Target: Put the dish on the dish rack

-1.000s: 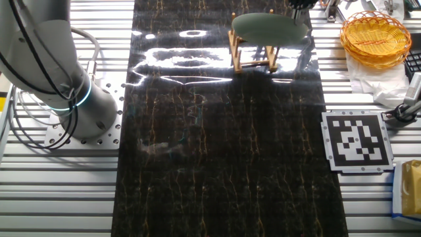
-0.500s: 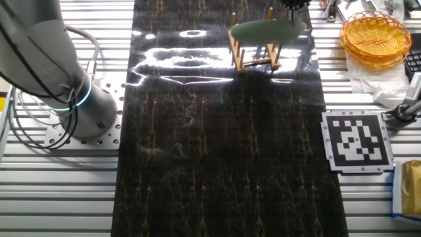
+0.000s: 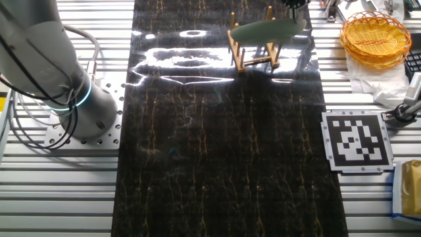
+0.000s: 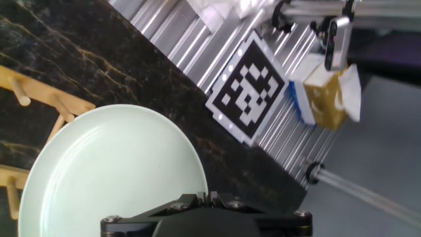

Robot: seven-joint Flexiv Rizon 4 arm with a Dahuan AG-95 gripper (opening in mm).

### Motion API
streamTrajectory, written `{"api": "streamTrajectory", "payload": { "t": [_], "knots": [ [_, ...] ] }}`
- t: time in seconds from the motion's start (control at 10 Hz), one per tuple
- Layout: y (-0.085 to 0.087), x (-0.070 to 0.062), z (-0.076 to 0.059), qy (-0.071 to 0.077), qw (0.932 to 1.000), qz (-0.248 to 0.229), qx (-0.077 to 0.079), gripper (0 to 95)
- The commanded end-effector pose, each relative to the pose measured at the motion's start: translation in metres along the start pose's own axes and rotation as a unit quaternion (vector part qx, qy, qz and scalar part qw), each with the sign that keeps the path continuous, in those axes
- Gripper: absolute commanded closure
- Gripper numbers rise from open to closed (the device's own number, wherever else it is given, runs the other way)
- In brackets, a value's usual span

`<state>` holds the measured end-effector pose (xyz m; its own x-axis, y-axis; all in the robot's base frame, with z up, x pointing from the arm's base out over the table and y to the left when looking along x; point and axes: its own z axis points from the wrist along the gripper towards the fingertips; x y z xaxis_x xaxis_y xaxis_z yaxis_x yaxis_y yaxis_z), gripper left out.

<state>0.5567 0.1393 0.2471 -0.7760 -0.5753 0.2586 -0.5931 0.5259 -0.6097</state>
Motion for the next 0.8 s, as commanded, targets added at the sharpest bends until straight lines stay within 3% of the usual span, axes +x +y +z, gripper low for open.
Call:
{"api": "streamTrajectory", "payload": {
  "t": [0.1,0.5,0.8],
  "knots": [
    [0.0,-0.003,-0.001,0.005,1.0,-0.001,0.002,95.0],
    [0.005,-0.015,0.001,0.011,0.9998,0.018,-0.003,95.0],
    [0.006,-0.015,0.002,0.011,0.9998,0.018,-0.003,95.0]
  ]
}}
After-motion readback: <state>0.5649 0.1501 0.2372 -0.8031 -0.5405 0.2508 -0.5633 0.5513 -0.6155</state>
